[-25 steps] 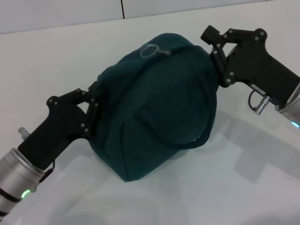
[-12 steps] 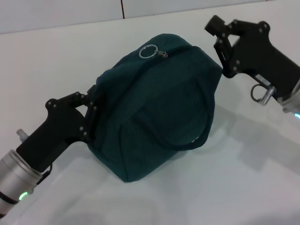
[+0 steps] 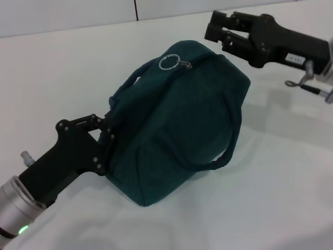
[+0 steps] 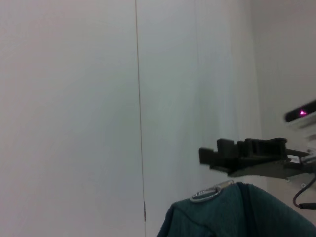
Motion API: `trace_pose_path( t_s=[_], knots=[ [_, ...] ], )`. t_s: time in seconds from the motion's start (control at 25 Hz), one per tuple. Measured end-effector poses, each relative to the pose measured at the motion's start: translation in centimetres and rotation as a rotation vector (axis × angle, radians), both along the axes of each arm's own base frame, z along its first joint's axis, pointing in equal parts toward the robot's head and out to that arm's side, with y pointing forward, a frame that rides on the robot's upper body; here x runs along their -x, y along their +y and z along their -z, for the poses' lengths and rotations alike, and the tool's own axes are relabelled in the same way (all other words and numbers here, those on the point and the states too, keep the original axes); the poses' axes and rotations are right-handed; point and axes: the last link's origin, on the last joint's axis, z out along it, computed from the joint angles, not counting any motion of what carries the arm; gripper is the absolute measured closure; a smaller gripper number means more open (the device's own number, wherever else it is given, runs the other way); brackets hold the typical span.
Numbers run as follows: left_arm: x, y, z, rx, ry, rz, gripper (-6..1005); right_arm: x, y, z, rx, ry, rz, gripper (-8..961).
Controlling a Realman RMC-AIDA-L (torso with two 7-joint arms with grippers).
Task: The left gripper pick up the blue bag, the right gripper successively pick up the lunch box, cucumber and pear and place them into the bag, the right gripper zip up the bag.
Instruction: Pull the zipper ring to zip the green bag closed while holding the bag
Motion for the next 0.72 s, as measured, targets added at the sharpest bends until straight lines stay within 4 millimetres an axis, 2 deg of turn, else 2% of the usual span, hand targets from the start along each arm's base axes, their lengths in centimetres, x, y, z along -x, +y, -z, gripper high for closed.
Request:
trace_pose_path(
  t_s=[0.36,0.72],
  knots=[
    [-1.0,0.5,-0.2,-0.055,0.000,0.058,940,1.9,2.7,-1.5,0.284,-0.087,0.116,596],
    [-1.5,0.6,-0.4,-0.104,0.014,0.109,940,3.7,3.3,-2.2,0.480,-0.108,0.192,595]
  ],
)
